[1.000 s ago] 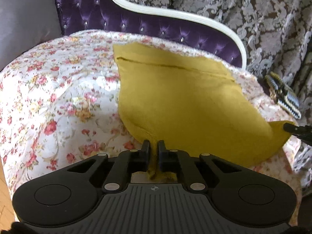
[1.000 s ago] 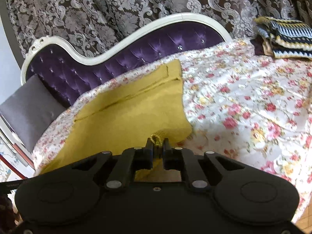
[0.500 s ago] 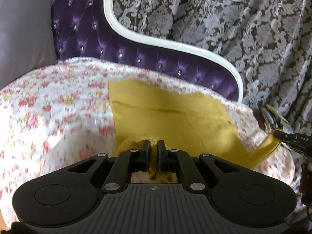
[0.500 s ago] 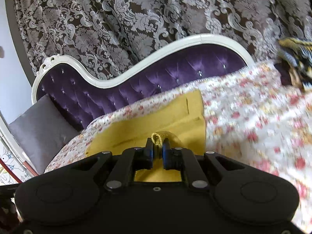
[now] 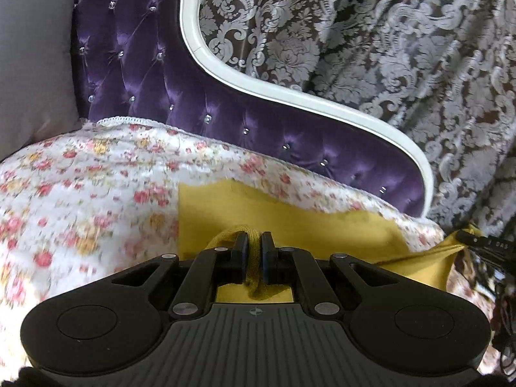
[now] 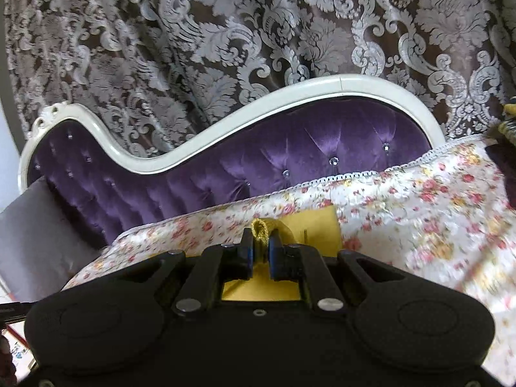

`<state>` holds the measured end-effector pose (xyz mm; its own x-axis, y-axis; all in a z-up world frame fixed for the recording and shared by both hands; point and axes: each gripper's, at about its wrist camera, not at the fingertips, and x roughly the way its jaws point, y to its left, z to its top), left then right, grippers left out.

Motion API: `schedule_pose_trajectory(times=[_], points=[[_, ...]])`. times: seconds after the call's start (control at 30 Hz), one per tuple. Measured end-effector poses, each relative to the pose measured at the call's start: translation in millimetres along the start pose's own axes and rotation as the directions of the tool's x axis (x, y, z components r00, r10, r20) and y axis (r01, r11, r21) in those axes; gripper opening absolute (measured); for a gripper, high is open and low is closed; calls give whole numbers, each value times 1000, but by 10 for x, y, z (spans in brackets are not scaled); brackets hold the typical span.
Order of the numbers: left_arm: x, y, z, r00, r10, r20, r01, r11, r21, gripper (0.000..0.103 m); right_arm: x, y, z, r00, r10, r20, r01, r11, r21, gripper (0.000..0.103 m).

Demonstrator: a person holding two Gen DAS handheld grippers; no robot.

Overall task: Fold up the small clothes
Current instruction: 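Lift the hem with both tools and fold it over onto the collar, then open both tools and release the folded sweater flat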

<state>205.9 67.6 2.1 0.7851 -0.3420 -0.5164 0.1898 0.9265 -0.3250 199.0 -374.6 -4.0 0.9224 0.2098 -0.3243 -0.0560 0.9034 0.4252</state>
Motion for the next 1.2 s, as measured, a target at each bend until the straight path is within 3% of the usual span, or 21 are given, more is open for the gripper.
schedule_pose_trajectory(times=[0.37,0.67,0.77,0.83,0.9,1.0,1.1,1.2], points=[[880,166,303,996,50,-71,-53,998,-33,8,993,-146,104,991,-87,-106,90,996,17,17],[1401,305,328,984,135,-115,-141,989,-41,10,1405,-252,19,974,-156,-165,160,987,9,18],[1489,413,392,979,173,-108,-181,981,-64,11,1465,-289,24,971,-175,-163,181,983,25,27],[1521,511,452,978,178,-111,-189,977,-103,11,1479,-326,44,971,-186,-151,194,980,39,52],[1500,564,512,976,194,-100,-205,972,-115,11,1447,-357,79,971,-204,-123,211,976,46,60],[1332,519,563,975,215,-63,-219,974,-66,14,1315,-380,147,974,-210,-86,215,975,59,60],[1122,394,541,976,218,-22,-218,976,3,29,1127,-338,191,976,-210,-48,212,976,39,60],[1042,218,459,983,179,-41,-175,981,84,30,995,-210,179,982,-173,-73,172,985,-15,60]])
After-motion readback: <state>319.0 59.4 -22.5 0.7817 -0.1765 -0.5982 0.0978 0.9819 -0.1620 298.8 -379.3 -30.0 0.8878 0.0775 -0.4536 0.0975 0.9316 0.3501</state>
